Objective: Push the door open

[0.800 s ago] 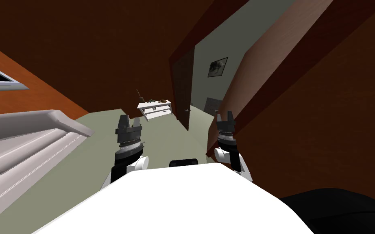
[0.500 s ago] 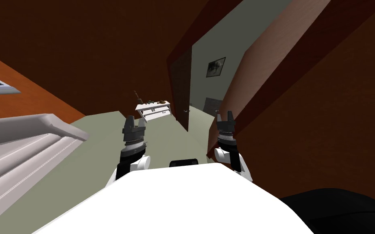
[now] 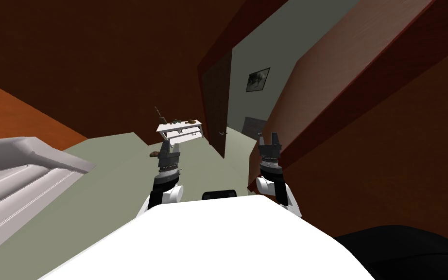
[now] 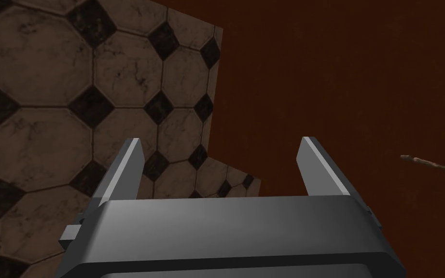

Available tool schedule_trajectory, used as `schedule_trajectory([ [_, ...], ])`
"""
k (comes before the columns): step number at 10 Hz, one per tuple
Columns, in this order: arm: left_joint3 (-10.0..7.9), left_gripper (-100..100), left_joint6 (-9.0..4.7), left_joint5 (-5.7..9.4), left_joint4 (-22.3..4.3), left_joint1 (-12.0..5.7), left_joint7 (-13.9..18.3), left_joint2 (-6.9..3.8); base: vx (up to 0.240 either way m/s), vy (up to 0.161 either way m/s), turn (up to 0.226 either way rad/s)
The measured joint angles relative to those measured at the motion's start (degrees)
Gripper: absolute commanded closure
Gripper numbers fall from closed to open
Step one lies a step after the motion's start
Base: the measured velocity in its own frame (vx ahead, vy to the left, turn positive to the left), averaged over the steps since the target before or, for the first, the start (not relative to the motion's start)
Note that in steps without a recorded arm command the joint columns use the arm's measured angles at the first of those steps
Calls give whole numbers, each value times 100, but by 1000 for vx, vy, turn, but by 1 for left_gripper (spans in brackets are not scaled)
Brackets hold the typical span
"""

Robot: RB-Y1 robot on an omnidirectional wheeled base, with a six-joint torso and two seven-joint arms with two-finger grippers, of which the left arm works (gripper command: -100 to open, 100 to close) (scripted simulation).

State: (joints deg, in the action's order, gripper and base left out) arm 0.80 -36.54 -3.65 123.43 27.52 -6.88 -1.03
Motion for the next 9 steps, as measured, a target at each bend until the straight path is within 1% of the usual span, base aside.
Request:
schedule_trajectory([
  [1, 50, -100, 5, 16, -109, -68, 0, -34, 98, 56, -68],
  [2, 88, -100, 5, 37, -203, -99, 8, -70, 106, 40, -48],
  [3, 121, -100, -32, 56, -311, -116, 17, -100, 95, 16, -44],
  [6, 224, -100, -66, 92, -608, -255, 15, -159, 84, 29, -48],
  [7, 270, -100, -67, 102, -671, -269, 15, -177, 88, 44, -67],
  [8, 300, -100, -105, 120, -810, -315, 19, -201, 83, 37, -54],
  [9, 329, -100, -112, 139, -906, -365, 26, -225, 83, 41, -59],
])
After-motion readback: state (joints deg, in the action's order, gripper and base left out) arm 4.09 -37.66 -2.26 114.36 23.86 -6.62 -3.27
